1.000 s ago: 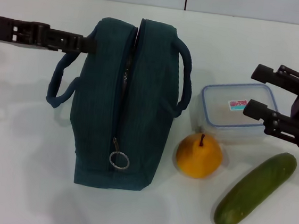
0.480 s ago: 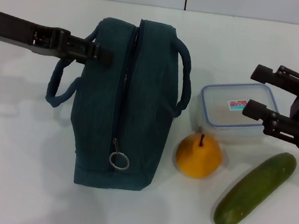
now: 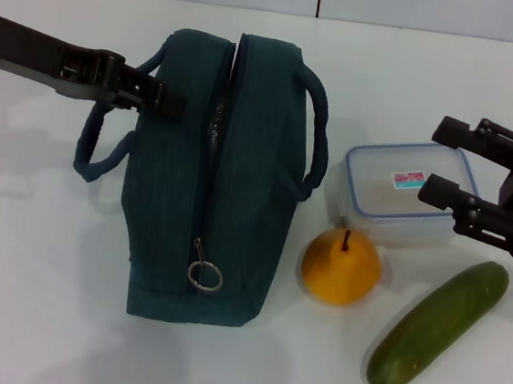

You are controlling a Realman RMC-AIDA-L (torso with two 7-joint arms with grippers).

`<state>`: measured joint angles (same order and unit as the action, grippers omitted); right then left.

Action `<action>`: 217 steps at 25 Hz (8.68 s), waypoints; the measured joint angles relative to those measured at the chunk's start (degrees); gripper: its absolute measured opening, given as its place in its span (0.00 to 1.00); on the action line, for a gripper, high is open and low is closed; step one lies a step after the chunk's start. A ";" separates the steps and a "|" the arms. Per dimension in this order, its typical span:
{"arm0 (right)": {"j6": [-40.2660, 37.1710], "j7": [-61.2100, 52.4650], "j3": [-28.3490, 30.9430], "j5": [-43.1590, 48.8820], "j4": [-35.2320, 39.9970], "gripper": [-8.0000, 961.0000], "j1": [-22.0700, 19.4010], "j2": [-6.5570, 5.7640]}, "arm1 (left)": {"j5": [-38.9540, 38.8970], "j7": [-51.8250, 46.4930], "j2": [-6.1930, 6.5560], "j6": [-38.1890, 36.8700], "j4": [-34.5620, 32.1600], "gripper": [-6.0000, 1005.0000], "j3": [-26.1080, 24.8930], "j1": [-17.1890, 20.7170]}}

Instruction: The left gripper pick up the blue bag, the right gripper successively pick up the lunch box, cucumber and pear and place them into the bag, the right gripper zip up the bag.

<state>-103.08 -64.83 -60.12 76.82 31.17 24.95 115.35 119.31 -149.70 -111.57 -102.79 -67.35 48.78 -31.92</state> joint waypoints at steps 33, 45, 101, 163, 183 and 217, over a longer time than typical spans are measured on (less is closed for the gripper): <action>18.45 -15.43 9.76 -18.73 -21.04 0.72 -1.21 0.29 | -1.21 3.15 -2.96 0.75 1.57 0.08 -4.21 0.67; 30.03 -28.07 9.44 -19.87 -28.83 0.72 0.52 0.76 | -1.47 7.00 -3.67 1.16 1.71 0.08 -4.26 0.49; 23.30 -50.97 6.69 -17.06 -33.19 0.11 2.81 0.84 | -3.61 9.69 -5.01 0.66 1.69 0.07 -3.96 2.28; 12.50 -62.65 -2.41 -29.66 -32.46 0.12 20.85 0.84 | -8.12 11.31 -7.70 -0.13 3.21 0.07 -2.38 1.25; 14.12 -62.60 -11.89 -29.87 -21.13 0.12 12.82 0.84 | -9.48 12.92 -7.01 2.01 7.13 0.07 -2.70 -2.46; 25.92 -62.03 -24.95 -29.84 -14.95 0.12 16.60 0.84 | -11.13 18.39 -4.32 2.77 15.62 0.08 -4.31 -4.21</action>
<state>-77.17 -126.86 -85.07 46.98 16.22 41.55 116.19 108.18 -131.31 -115.88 -100.01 -51.73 44.48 -36.13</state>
